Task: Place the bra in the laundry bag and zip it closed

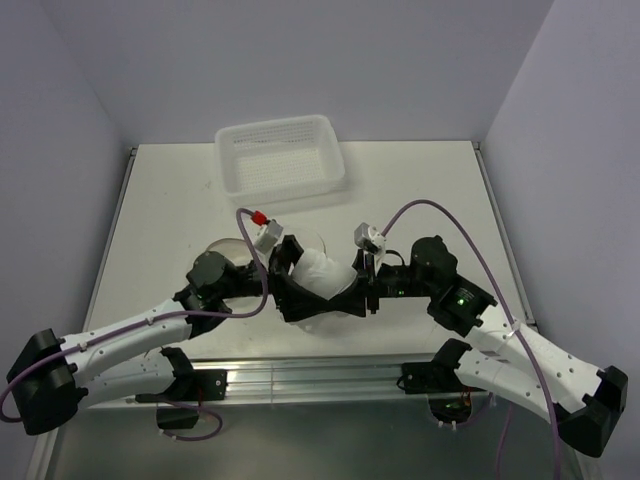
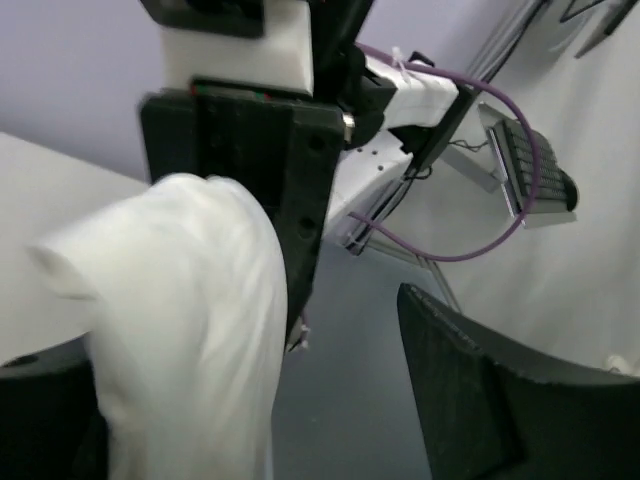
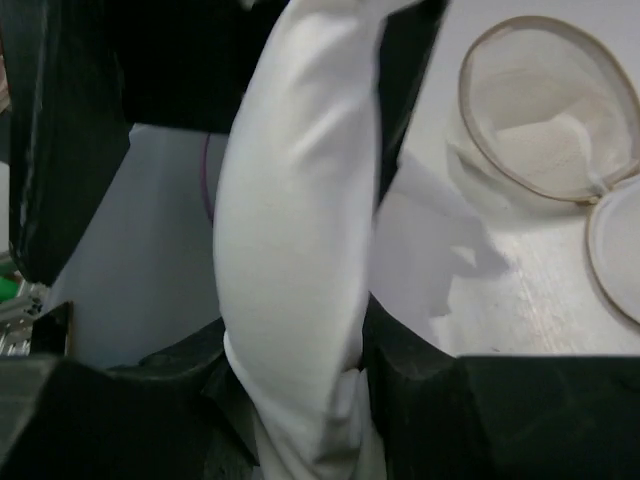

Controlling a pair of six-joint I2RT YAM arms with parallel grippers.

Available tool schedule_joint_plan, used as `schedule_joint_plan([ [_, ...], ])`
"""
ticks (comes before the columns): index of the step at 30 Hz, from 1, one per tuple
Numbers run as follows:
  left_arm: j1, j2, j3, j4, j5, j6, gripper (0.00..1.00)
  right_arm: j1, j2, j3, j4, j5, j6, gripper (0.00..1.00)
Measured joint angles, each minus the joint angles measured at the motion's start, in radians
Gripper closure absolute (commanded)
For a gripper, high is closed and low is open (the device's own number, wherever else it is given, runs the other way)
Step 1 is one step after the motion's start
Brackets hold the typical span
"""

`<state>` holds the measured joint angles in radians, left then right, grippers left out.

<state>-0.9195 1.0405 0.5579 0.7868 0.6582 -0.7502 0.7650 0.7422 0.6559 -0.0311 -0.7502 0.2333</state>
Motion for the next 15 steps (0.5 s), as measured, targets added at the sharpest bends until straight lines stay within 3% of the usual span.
schedule_joint_plan([
  [5, -0.006, -0.063, 0.051, -0.130, -0.117, 0.060, 0.02, 0.018, 0.014, -0.002, 0.014, 0.002, 0.000, 1.00],
  [12, -0.007, -0.170, 0.093, -0.348, -0.262, 0.137, 0.02, 0.018, 0.016, -0.002, 0.026, 0.027, 0.003, 1.00],
  [15, -0.007, -0.196, 0.135, -0.488, -0.366, 0.174, 0.07, 0.018, 0.022, -0.002, 0.023, 0.056, 0.005, 1.00],
])
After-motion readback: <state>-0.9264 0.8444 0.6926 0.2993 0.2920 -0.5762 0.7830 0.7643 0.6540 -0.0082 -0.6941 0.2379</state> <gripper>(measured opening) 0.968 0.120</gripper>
